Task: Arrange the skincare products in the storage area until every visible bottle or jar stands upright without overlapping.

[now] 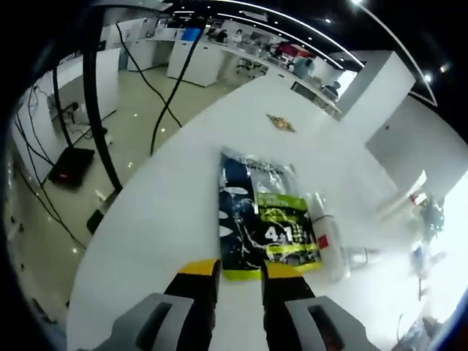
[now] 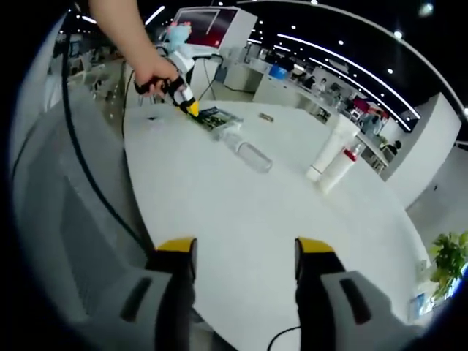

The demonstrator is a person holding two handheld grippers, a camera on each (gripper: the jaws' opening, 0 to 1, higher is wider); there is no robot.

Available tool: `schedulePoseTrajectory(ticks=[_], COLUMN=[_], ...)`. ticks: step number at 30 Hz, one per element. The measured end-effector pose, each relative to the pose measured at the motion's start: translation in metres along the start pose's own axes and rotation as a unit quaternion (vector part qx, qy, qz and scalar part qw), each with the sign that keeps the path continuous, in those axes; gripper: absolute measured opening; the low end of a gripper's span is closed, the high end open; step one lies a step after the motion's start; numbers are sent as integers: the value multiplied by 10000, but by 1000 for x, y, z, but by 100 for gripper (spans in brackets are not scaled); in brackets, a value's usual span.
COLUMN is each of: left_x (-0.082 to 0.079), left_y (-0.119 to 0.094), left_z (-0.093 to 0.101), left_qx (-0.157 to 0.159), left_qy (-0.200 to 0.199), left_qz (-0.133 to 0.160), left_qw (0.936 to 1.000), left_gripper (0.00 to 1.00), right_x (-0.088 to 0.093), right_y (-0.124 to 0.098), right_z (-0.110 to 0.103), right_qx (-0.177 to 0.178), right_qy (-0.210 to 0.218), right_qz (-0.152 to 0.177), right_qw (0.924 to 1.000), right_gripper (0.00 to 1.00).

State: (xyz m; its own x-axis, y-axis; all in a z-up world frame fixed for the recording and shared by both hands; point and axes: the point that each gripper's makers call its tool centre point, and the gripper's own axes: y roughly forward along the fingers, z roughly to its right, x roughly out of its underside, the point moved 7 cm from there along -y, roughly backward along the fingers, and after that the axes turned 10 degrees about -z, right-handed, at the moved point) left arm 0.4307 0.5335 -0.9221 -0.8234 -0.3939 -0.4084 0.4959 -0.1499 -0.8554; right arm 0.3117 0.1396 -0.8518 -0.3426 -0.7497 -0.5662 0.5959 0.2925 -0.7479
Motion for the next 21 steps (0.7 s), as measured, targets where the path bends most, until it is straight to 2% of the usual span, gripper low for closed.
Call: schedulePoseTrajectory(ticks=[2,7,9,12,13,14,17,19,21], left_x=[1,0,0,-2,-3,-3,-6,-10,-12], left_y=[2,2,3,1,-1,-2,-7,-14,-17], left_z=[1,-1,1,0,-2,-1,-4,-2,-3], left_qx=[-56,-144,-118,-40,-2,210,376,587,649], left_qy=[79,-2,-41,-47,-86,-460,-630,-876,-934], left_qz=[-90,-48,-171,-167,-134,-115,-24,173,253], left_qw=[9999,9999,9998,9998,9999,9987,9973,9943,9932], left_gripper=[11,3,1,0,0,0,0,0,0], right_x=[0,0,1,2,2,2,3,2,2], right_y=[0,1,1,2,2,1,1,2,2], right_z=[1,0,-1,0,1,2,2,1,0], right_qx=[5,-5,-3,2,35,59,79,54,22], right_qy=[67,8,-15,-7,-13,-4,27,-6,-37], right_qz=[-5,-26,-65,-91,-97,-95,-109,-99,-105], right_qw=[10000,10000,10000,10000,9999,9999,9999,9999,9999], right_gripper=[55,55,55,55,54,54,54,54,54])
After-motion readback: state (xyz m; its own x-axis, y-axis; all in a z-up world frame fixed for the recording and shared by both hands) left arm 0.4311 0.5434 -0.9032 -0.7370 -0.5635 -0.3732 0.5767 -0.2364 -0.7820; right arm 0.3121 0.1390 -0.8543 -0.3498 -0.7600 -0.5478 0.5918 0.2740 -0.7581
